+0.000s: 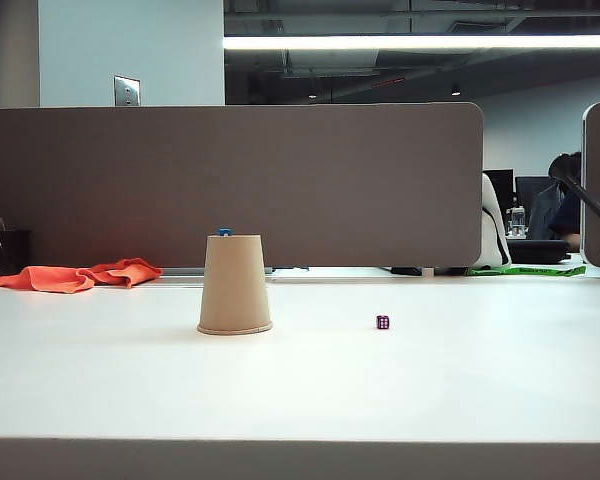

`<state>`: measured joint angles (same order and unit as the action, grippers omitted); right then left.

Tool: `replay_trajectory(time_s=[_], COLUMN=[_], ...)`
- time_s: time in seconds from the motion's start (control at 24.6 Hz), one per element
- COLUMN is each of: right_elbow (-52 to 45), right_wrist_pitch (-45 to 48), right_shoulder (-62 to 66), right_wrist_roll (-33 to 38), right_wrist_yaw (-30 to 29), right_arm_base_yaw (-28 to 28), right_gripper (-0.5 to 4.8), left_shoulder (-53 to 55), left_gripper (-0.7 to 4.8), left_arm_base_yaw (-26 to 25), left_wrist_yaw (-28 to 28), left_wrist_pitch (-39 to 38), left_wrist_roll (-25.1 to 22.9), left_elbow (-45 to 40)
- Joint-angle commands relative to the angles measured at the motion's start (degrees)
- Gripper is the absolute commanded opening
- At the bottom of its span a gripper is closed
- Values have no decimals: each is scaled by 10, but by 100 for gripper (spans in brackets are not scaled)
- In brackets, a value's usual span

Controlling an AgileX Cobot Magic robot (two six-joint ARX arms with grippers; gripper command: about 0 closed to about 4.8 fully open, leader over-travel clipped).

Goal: Throw the dice onto the paper cup, compare its value with the values of the other dice on the table, place the die with the higher value on the paper cup, and take no action if both dice have the same value.

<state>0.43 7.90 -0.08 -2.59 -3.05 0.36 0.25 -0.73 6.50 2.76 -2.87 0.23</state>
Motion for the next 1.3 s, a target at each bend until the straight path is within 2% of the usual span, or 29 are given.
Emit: replay_trajectory(time_s=[0.04, 0.28, 0.61, 1.3], right_elbow=[-1, -1, -1, -1], right_wrist_pitch=[0, -54, -38, -38], right_shoulder=[0, 0, 0, 0], right_wrist_roll=[13, 41, 9, 9], right_wrist_yaw=[1, 2, -19, -18], right_arm_base_yaw=[0, 0, 0, 0], right_gripper=[-1, -1, -1, -1], left_shoulder=[0, 0, 0, 0], left_gripper=[-5, -5, -5, -5], left_arm_base_yaw=[0, 0, 0, 0], left_wrist_yaw=[2, 2, 2, 2], left_wrist_pitch=[7, 7, 8, 7], left_wrist_roll=[3, 3, 3, 3], left_elbow=[2, 2, 2, 2])
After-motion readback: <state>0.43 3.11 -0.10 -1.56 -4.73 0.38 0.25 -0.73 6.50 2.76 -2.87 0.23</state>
